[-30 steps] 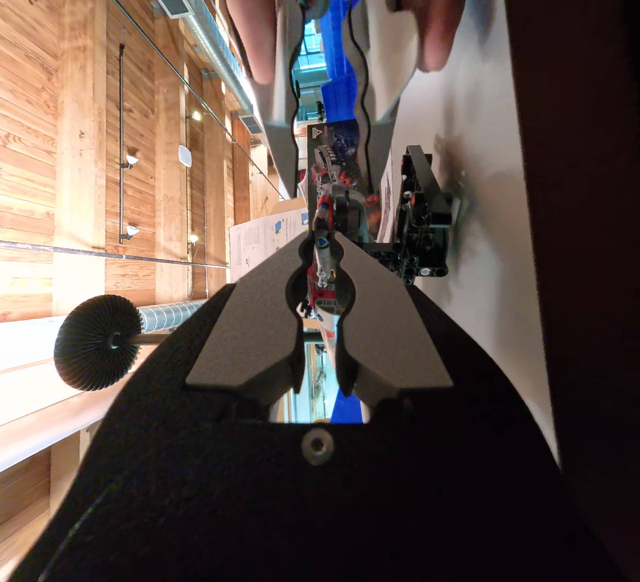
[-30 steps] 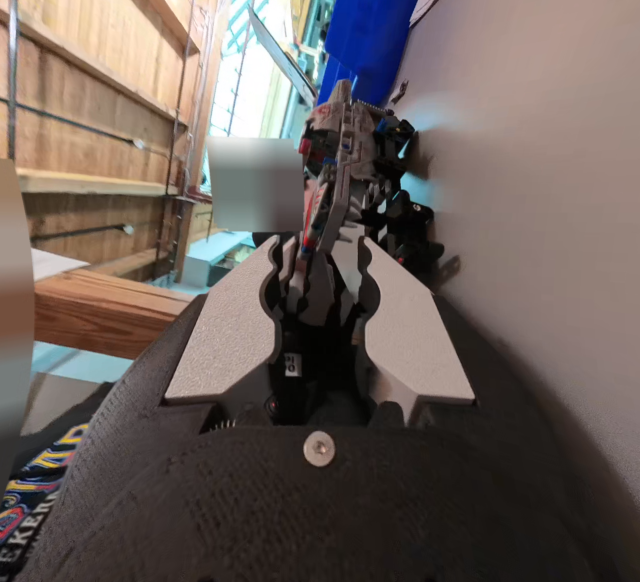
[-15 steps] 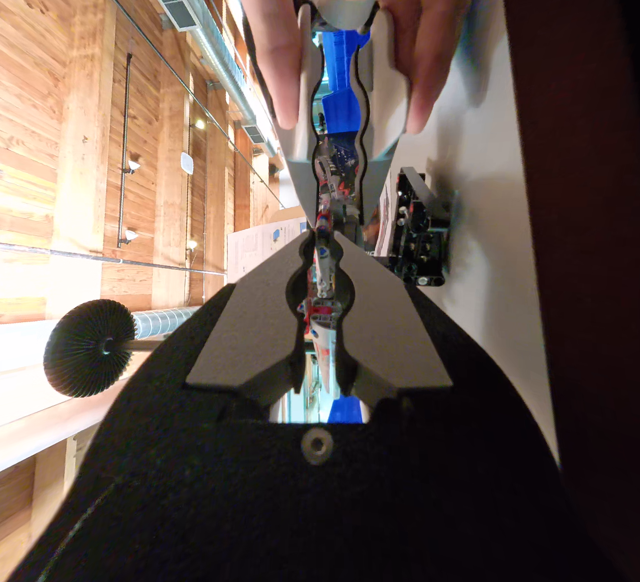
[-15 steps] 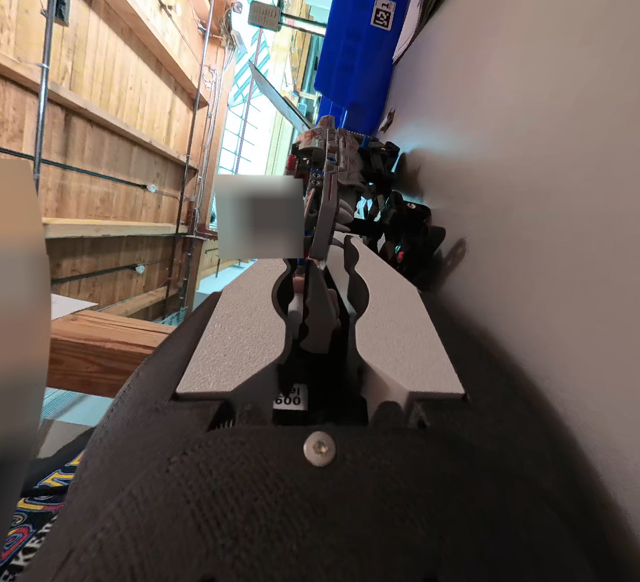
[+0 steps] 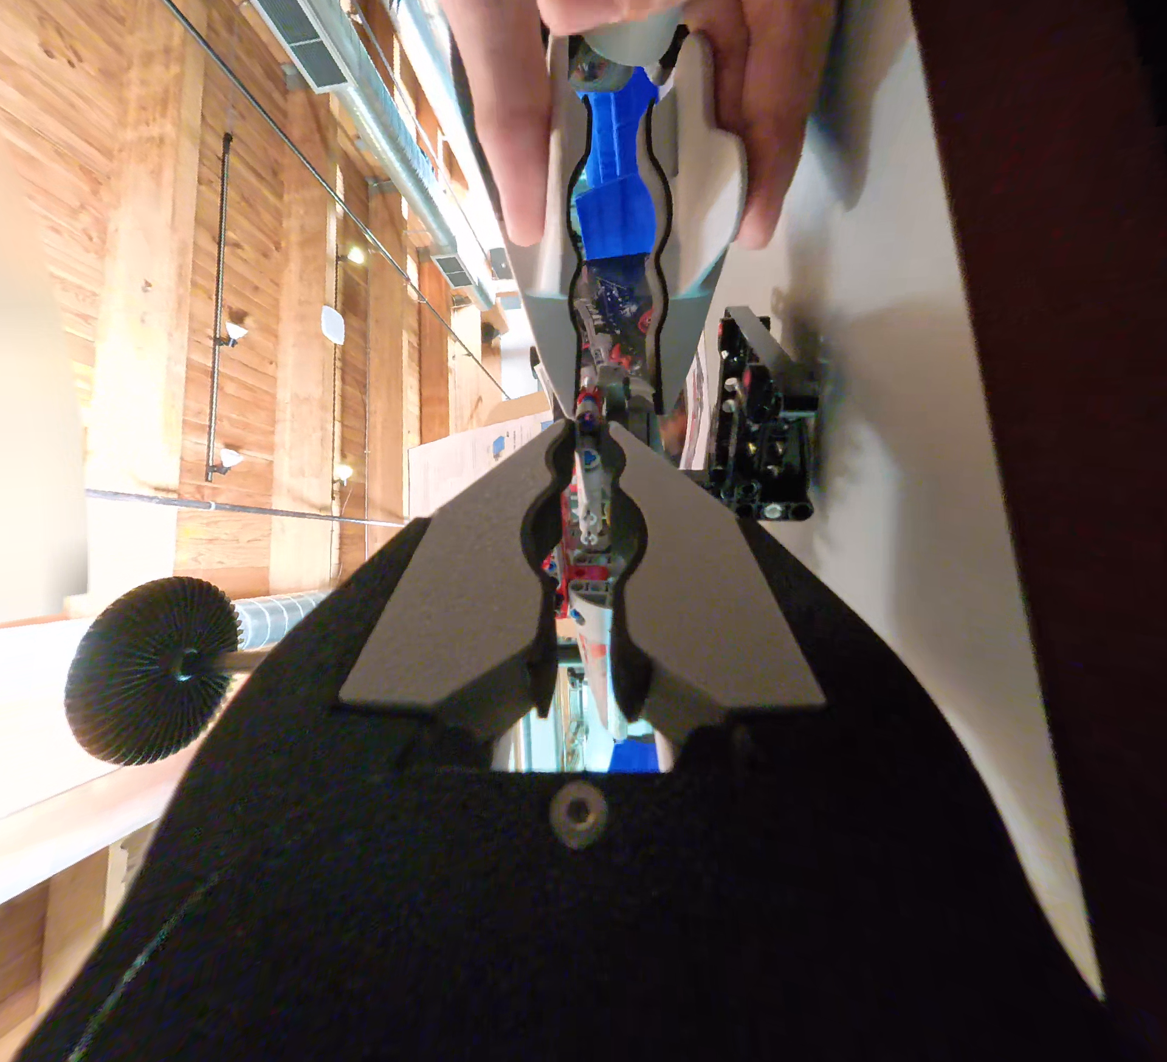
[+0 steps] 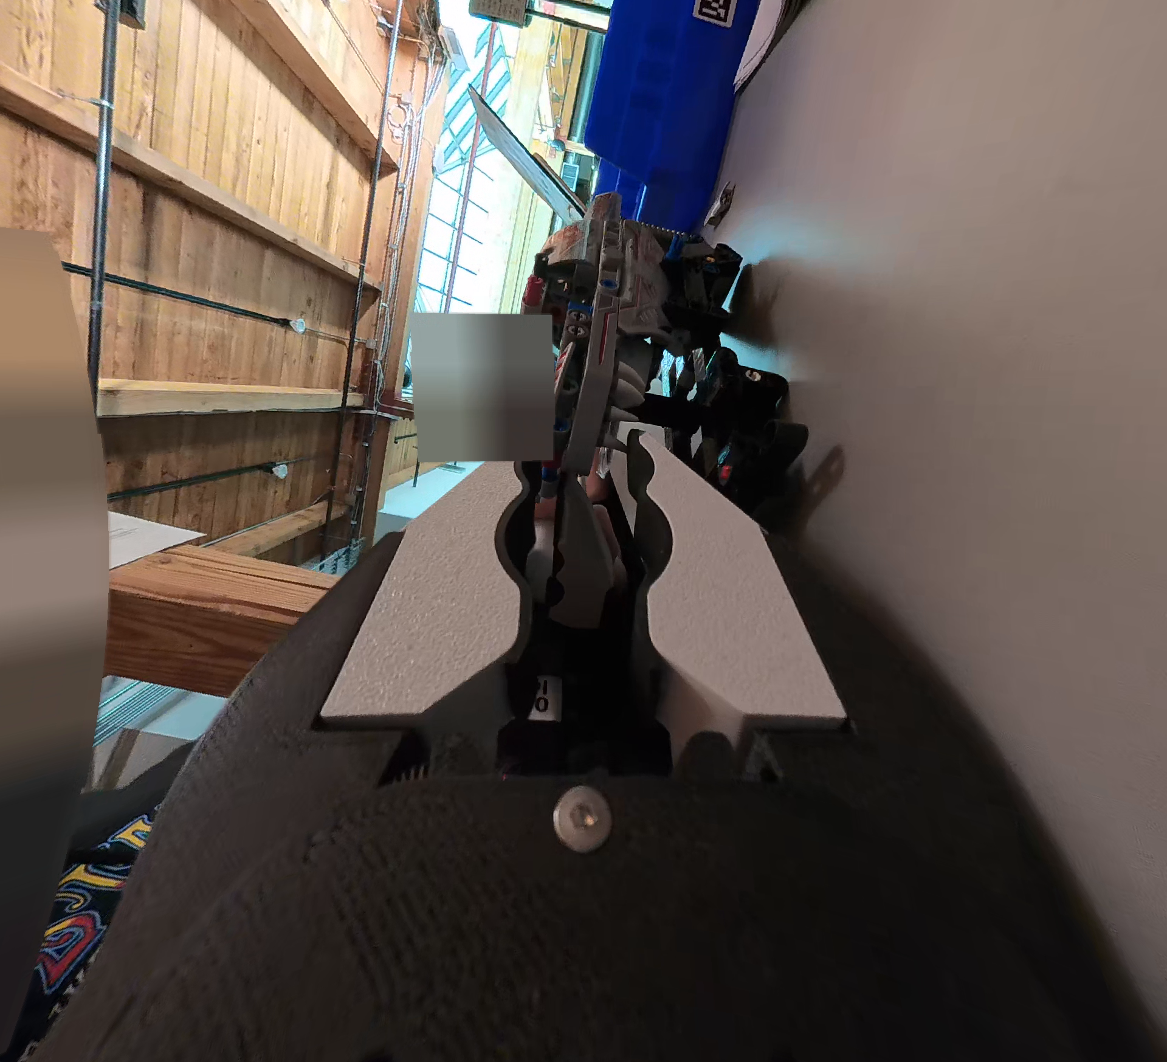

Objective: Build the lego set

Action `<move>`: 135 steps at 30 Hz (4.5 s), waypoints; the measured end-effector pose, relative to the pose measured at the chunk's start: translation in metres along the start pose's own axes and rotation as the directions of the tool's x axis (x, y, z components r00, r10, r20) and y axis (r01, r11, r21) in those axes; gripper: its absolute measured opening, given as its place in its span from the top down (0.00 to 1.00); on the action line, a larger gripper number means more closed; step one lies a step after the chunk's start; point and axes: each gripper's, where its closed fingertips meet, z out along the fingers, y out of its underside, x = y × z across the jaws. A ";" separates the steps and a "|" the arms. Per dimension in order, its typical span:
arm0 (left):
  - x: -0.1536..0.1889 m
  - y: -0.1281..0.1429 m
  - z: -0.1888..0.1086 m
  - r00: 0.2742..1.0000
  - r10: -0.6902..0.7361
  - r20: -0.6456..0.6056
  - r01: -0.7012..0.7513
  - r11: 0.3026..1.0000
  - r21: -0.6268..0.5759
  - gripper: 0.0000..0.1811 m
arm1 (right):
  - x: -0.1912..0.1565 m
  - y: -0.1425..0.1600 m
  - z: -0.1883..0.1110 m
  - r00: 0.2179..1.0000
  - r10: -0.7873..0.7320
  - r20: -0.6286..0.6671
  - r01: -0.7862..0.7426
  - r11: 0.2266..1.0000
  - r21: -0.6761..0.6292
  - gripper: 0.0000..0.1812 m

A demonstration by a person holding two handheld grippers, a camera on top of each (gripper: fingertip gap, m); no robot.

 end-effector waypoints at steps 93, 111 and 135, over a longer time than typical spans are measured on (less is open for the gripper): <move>0.013 0.034 0.005 0.167 -0.922 -0.349 0.938 0.258 -0.232 0.99 | 0.010 -0.027 0.017 0.141 -0.983 -0.119 0.887 0.179 -0.426 0.62; 0.011 0.014 0.013 0.869 -0.397 -0.295 0.415 0.910 -0.002 0.85 | 0.012 -0.027 0.009 0.095 -0.992 -0.085 0.877 0.124 -0.465 0.73; 0.011 0.020 0.019 0.855 -0.444 -0.267 0.455 0.890 -0.022 0.89 | 0.013 -0.033 0.011 0.082 -0.993 -0.088 0.845 0.116 -0.522 0.74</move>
